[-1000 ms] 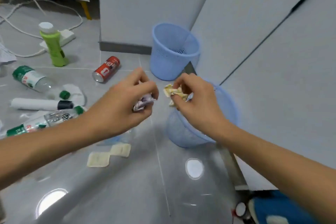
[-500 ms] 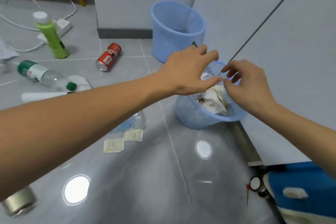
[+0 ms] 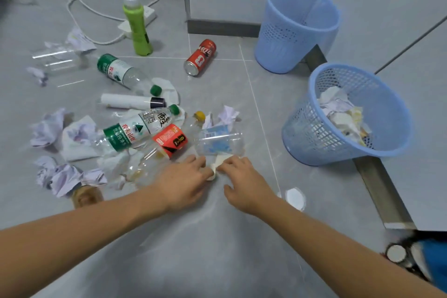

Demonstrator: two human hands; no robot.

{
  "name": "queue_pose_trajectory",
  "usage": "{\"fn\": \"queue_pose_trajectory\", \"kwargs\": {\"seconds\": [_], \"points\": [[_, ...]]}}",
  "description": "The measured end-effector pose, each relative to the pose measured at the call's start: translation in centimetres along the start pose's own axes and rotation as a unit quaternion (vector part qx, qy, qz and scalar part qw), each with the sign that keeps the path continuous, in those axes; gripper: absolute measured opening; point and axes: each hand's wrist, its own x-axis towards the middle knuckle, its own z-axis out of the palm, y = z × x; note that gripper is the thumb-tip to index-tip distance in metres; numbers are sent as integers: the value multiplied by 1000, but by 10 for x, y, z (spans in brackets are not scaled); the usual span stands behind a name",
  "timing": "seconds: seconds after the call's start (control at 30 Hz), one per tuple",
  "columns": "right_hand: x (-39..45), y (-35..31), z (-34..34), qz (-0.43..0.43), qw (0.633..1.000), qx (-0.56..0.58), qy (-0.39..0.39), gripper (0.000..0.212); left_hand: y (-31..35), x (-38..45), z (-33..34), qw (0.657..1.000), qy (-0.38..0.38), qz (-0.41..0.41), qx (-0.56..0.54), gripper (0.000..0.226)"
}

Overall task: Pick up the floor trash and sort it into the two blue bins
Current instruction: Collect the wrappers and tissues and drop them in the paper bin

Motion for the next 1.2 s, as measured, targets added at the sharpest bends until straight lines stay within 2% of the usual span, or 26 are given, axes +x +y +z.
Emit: {"fn": "queue_pose_trajectory", "kwargs": {"seconds": [0.13, 0.2, 0.33, 0.4, 0.5, 0.6, 0.67, 0.77, 0.9, 1.03, 1.1, 1.2], "points": [[15, 4, 17, 30, 999, -24, 38, 60, -4, 5, 21, 999, 23, -4, 34, 48], [19, 6, 23, 27, 997, -41, 55, 60, -5, 13, 24, 999, 41, -3, 35, 44], [26, 2, 29, 17, 991, -104, 87, 41, -9, 22, 26, 996, 65, 35, 54, 20], [24, 0, 33, 12, 989, -111, 93, 33, -9, 19, 28, 995, 61, 54, 54, 29], [17, 2, 34, 23, 995, -52, 85, 28, -12, 14, 34, 997, 49, 53, 40, 44], [5, 6, 24, 26, 995, 0, 93, 21, -14, 12, 37, 998, 47, 37, 24, 42], [-7, 6, 4, 16, 991, 34, 125, 18, -7, 12, 29, 997, 64, 33, -7, 30], [-25, 5, -50, 5, 974, 59, 217, 17, 17, 25, -16, 985, 142, 58, -74, 9], [-48, 21, -147, 18, 932, 62, 358, 17, 68, 75, -107, 951, 247, 113, -150, 7], [-61, 71, -223, 105, 879, 67, 460, 18, 117, 144, -168, 928, 305, 133, -170, 7], [-62, 101, -243, 154, 869, 60, 466, 18, 136, 179, -180, 932, 293, 131, -172, 8], [-63, 131, -254, 215, 894, 40, 392, 13, 152, 214, -185, 955, 242, 108, -135, 22]]}}
